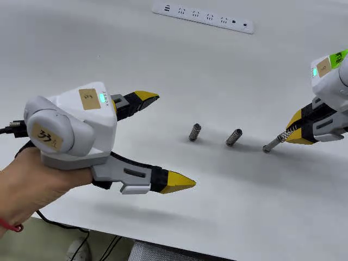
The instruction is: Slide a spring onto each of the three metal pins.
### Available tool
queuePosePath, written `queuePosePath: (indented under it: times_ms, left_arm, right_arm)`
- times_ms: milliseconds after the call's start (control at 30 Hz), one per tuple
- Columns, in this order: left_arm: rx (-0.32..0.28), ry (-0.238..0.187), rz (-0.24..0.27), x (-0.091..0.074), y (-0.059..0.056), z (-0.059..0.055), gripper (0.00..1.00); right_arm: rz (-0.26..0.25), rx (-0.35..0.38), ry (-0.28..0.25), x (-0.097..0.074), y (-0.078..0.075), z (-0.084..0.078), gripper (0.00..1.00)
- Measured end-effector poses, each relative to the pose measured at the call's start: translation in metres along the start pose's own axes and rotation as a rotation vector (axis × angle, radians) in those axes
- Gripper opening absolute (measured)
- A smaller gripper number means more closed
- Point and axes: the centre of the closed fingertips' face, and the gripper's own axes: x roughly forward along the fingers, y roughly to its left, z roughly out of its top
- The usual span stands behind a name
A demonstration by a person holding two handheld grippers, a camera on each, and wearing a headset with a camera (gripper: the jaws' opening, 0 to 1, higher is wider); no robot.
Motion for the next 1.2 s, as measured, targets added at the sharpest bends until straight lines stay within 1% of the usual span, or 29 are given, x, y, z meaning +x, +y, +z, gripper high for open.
queuePosePath:
  times_ms: [400,633,700,800,867,1200]
  left_arm:
    - [-0.014,-0.005,0.0,0.0,-0.001,-0.002,1.0]
    - [-0.017,-0.009,0.0,0.0,0.001,-0.002,1.0]
    - [-0.016,-0.008,-0.001,0.0,0.001,-0.002,1.0]
    - [-0.015,-0.006,-0.003,0.0,0.001,-0.002,1.0]
    - [-0.017,-0.005,-0.002,0.0,0.002,-0.003,1.0]
    - [-0.022,-0.007,0.002,-0.001,0.003,-0.005,1.0]
  right_arm:
    - [0.007,0.006,0.007,0.007,-0.002,-0.002,0.12]
    - [0.008,-0.004,0.019,0.012,0.001,-0.001,0.12]
    - [0.008,0.001,0.013,0.013,0.001,0.001,0.12]
    - [0.007,-0.01,0.022,0.017,-0.001,0.0,0.12]
    - [0.005,-0.021,0.027,0.019,0.0,0.0,0.12]
    - [0.006,-0.026,0.032,0.027,0.005,0.003,0.12]
